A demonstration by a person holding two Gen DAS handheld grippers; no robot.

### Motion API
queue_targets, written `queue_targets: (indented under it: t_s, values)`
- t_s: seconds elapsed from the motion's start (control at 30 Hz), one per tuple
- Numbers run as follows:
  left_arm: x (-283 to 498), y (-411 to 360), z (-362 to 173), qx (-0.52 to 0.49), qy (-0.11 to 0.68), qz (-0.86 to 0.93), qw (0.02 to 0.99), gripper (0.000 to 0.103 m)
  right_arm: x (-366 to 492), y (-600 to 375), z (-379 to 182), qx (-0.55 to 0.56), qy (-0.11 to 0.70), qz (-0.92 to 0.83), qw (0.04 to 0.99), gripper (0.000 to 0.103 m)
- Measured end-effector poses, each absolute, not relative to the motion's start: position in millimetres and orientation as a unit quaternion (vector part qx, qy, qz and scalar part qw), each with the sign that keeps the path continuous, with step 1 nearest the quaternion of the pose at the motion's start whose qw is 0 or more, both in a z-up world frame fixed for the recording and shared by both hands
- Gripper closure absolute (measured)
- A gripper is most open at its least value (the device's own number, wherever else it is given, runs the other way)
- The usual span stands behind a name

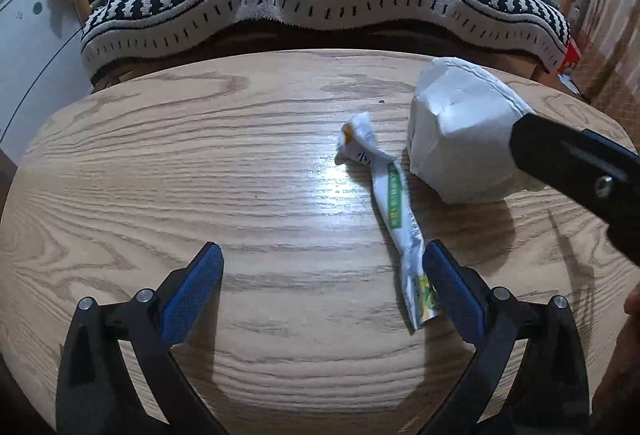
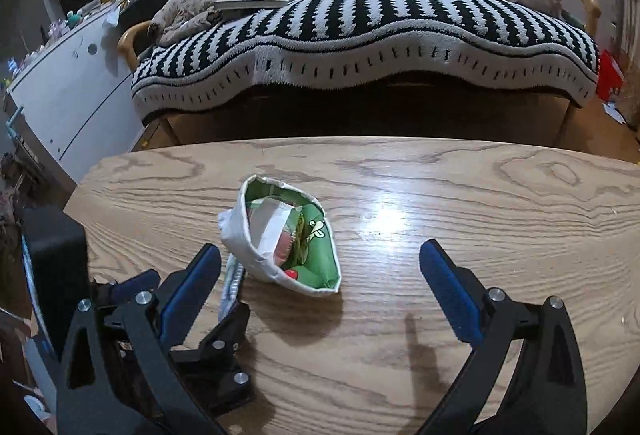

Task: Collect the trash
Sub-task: 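Grasp the green-white wrapper with left tool while right tool grasps the white-green cup, then carry the wrapper and cup over the black bin and open both tools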

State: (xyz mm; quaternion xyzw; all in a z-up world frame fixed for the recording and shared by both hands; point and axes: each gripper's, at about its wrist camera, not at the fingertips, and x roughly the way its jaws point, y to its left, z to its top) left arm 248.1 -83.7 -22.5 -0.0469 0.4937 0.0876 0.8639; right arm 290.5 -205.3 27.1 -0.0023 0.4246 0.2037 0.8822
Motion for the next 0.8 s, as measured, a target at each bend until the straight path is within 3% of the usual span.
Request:
queue_targets:
  t_s: [0.1, 0.2, 0.23, 0.27, 0.3, 0.33, 0.37, 0.57, 0.8]
  values:
    - [249, -83, -23, -0.046, 0.492, 0.087, 0.865, 0.006, 292, -205, 23, 0.001, 0.419, 0.212, 0.883, 0.008]
    - [250, -81, -23, -0.041, 0.488, 0.081, 0.868, 0.006, 295, -203, 19, -0.002, 0.415, 0.218, 0.883, 0.023]
    - [249, -82, -23, -0.038, 0.485, 0.074, 0.871, 0.006, 296, -200, 17, -0.007, 0.418, 0.224, 0.880, 0.033]
    - [248, -84, -22, -0.029, 0.478, 0.061, 0.876, 0.022, 296, -196, 14, -0.013, 0.421, 0.232, 0.877, 0.042]
    - [245, -88, -19, -0.013, 0.461, 0.042, 0.886, 0.036, 296, -192, 9, -0.020, 0.428, 0.246, 0.869, 0.067]
    - [243, -91, -16, -0.008, 0.456, 0.032, 0.889, 0.076, 296, -189, 4, -0.026, 0.436, 0.245, 0.866, 0.091]
    - [244, -91, -14, -0.017, 0.459, 0.024, 0.888, 0.097, 295, -188, 1, -0.027, 0.436, 0.242, 0.866, 0.091]
    - [237, -85, -13, -0.072, 0.470, 0.023, 0.880, 0.098, 284, -186, 4, -0.031, 0.426, 0.249, 0.869, 0.091]
    - [226, -92, 9, -0.057, 0.453, 0.031, 0.889, 0.098, 268, -191, 26, -0.034, 0.409, 0.243, 0.879, 0.091]
